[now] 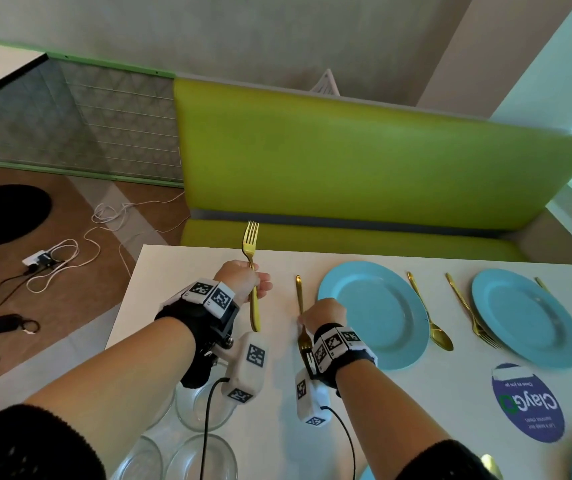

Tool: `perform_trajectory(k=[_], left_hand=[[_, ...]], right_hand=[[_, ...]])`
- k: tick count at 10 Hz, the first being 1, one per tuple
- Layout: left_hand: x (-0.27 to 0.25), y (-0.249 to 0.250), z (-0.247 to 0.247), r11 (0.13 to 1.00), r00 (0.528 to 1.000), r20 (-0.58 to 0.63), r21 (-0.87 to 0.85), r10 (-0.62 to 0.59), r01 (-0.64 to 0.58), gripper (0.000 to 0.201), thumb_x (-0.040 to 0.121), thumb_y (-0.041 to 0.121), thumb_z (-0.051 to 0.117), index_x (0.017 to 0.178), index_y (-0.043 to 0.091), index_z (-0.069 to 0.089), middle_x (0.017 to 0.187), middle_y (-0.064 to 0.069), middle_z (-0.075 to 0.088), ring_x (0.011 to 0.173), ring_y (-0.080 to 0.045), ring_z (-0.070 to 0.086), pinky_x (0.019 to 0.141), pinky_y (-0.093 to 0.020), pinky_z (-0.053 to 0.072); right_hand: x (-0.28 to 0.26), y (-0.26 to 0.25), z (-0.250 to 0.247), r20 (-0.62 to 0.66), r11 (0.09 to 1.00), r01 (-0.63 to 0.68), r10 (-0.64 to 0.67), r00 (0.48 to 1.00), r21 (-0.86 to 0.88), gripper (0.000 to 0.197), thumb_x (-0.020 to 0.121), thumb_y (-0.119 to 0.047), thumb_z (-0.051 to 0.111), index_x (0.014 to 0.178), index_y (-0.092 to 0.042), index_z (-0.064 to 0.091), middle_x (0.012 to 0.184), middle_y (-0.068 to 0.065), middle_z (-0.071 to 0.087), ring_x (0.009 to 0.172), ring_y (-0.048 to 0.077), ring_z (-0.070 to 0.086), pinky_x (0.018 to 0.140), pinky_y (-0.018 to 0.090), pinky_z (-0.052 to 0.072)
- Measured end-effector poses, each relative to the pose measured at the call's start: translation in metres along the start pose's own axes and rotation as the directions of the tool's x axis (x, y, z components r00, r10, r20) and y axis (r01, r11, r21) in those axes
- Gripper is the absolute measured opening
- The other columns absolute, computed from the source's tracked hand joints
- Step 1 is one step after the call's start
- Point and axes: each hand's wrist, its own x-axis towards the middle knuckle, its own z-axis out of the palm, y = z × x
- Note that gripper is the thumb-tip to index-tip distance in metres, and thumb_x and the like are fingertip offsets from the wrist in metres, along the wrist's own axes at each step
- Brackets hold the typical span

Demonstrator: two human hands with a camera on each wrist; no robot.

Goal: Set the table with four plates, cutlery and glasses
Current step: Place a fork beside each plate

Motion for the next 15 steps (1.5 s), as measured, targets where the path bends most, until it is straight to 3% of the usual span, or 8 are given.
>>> perform_trajectory(k=[1, 2, 8, 10, 11, 13, 14, 15], left_hand=[[0.002, -0.001, 0.005, 1.000, 1.000, 0.001, 0.012, -0.004, 0.004, 0.025, 0.091, -0.015, 0.033, 0.103, 0.003, 0.046, 0.075, -0.010, 0.060, 0.063, -0.019, 0.060, 0.063, -0.027, 0.050], [0.005, -0.003, 0.009, 1.000, 1.000, -0.002, 0.026, -0.013, 0.013, 0.025, 0.091, -0.015, 0.033, 0.103, 0.003, 0.045, 0.075, -0.010, 0.059, 0.063, -0.019, 0.059, 0.062, -0.027, 0.049], [0.013, -0.008, 0.011, 0.998, 0.999, 0.000, 0.055, -0.034, 0.034, 0.024, 0.092, -0.014, 0.033, 0.103, 0.004, 0.046, 0.076, -0.010, 0.059, 0.063, -0.019, 0.059, 0.061, -0.027, 0.049], [0.013, -0.008, 0.011, 0.998, 0.999, 0.008, 0.058, -0.032, 0.032, 0.024, 0.092, -0.012, 0.035, 0.104, 0.005, 0.046, 0.077, -0.010, 0.060, 0.064, -0.019, 0.060, 0.063, -0.027, 0.050], [0.011, -0.008, 0.011, 0.998, 0.999, 0.007, 0.059, -0.033, 0.032, 0.025, 0.092, -0.012, 0.035, 0.105, 0.005, 0.046, 0.077, -0.010, 0.060, 0.064, -0.019, 0.059, 0.062, -0.027, 0.049], [0.000, -0.007, 0.009, 0.996, 0.997, 0.054, 0.078, -0.057, 0.053, 0.026, 0.090, -0.015, 0.036, 0.104, 0.003, 0.047, 0.079, -0.011, 0.059, 0.068, -0.019, 0.060, 0.066, -0.028, 0.050], [-0.013, -0.009, 0.006, 0.994, 0.994, 0.094, 0.097, -0.061, 0.052, 0.027, 0.090, -0.018, 0.036, 0.103, 0.001, 0.048, 0.080, -0.011, 0.057, 0.067, -0.020, 0.060, 0.066, -0.028, 0.050], [-0.029, -0.011, 0.003, 0.995, 0.993, 0.113, 0.098, -0.034, 0.023, 0.025, 0.090, -0.017, 0.040, 0.103, 0.001, 0.051, 0.079, -0.010, 0.055, 0.066, -0.020, 0.060, 0.065, -0.027, 0.051]], right_hand=[[0.002, -0.003, -0.002, -0.065, 1.000, -0.006, 0.006, 0.998, -0.001, 0.019, 0.081, -0.016, 0.064, 0.097, -0.006, 0.062, 0.086, 0.007, 0.060, 0.076, 0.025, 0.058, 0.064, 0.026, 0.048], [0.005, -0.004, -0.004, -0.083, 0.999, -0.021, 0.024, 0.996, 0.037, 0.027, 0.076, -0.018, 0.067, 0.100, -0.008, 0.060, 0.097, 0.009, 0.067, 0.084, 0.027, 0.066, 0.069, 0.030, 0.054], [0.022, 0.004, -0.009, -0.073, 0.994, -0.030, 0.038, 0.997, 0.103, 0.034, 0.078, -0.030, 0.072, 0.101, -0.008, 0.060, 0.091, 0.008, 0.062, 0.078, 0.025, 0.058, 0.066, 0.028, 0.049], [0.024, 0.008, -0.009, -0.073, 0.988, -0.062, 0.072, 0.995, 0.142, 0.034, 0.077, -0.032, 0.074, 0.071, -0.012, 0.047, 0.083, 0.006, 0.059, 0.072, 0.024, 0.059, 0.062, 0.027, 0.048], [0.022, 0.008, -0.010, -0.074, 0.987, -0.048, 0.060, 0.995, 0.155, 0.035, 0.078, -0.038, 0.073, 0.082, -0.011, 0.051, 0.083, 0.006, 0.059, 0.073, 0.024, 0.059, 0.064, 0.027, 0.048], [0.012, 0.006, -0.015, -0.072, 0.992, 0.014, -0.005, 0.997, 0.126, 0.044, 0.080, -0.048, 0.067, 0.097, -0.009, 0.057, 0.090, 0.009, 0.062, 0.079, 0.024, 0.062, 0.060, 0.028, 0.045], [0.000, 0.003, -0.022, -0.053, 0.985, 0.113, -0.107, 0.993, 0.132, 0.039, 0.085, -0.049, 0.060, 0.075, -0.011, 0.056, 0.071, 0.003, 0.057, 0.063, 0.018, 0.053, 0.049, 0.023, 0.039], [-0.025, 0.001, -0.031, -0.025, 0.959, 0.209, -0.208, 0.978, 0.190, 0.037, 0.088, -0.047, 0.057, 0.067, -0.017, 0.050, 0.065, -0.003, 0.053, 0.067, 0.015, 0.053, 0.061, 0.026, 0.043]])
